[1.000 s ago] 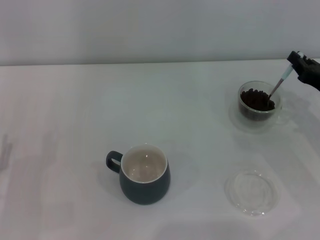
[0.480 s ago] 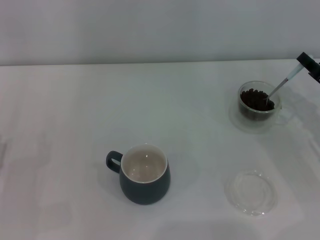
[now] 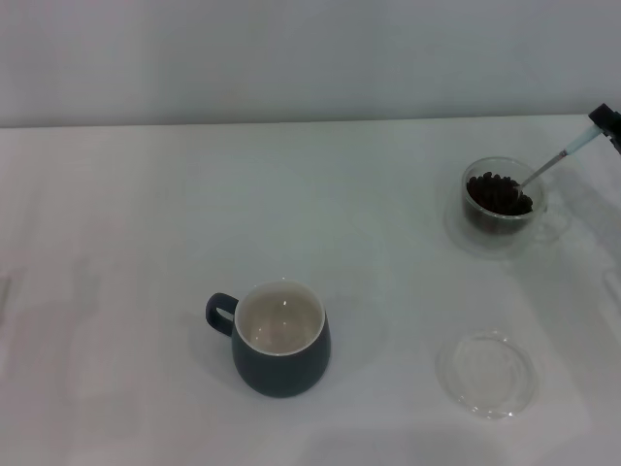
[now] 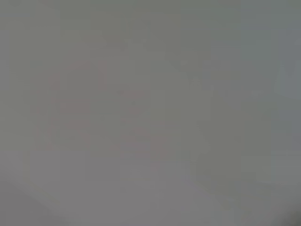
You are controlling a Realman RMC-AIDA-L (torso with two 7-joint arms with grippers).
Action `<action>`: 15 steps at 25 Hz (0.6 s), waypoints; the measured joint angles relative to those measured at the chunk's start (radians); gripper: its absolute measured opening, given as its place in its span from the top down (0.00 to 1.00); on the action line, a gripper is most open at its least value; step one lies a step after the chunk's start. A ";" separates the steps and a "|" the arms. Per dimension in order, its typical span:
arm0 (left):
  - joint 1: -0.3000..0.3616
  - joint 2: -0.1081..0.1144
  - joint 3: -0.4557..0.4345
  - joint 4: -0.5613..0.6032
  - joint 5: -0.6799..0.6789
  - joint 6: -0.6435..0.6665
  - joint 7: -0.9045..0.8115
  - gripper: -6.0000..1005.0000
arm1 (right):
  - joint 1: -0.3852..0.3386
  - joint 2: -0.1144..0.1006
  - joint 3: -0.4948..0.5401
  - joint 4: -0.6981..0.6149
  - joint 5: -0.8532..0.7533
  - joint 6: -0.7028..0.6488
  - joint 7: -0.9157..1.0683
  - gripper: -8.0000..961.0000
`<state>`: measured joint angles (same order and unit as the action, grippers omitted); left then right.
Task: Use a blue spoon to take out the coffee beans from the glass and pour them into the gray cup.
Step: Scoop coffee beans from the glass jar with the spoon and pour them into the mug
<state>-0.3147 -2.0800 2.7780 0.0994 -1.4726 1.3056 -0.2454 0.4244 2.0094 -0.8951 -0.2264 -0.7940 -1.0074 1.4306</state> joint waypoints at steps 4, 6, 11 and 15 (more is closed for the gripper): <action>0.000 0.000 -0.010 -0.010 0.000 0.005 0.000 0.27 | 0.000 0.001 0.001 0.024 0.042 0.003 0.020 0.84; 0.000 0.000 -0.013 -0.013 0.000 0.005 0.000 0.27 | 0.000 0.001 0.001 0.031 0.057 0.003 0.026 0.84; 0.001 0.001 -0.014 -0.014 0.000 0.006 0.000 0.27 | -0.001 0.002 0.001 0.041 0.101 0.003 0.048 0.84; 0.001 0.001 -0.021 -0.014 -0.001 0.007 0.000 0.27 | -0.004 0.001 0.000 0.043 0.110 0.000 0.085 0.84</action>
<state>-0.3140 -2.0790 2.7565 0.0858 -1.4738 1.3124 -0.2454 0.4208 2.0107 -0.8950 -0.1832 -0.6841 -1.0076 1.5152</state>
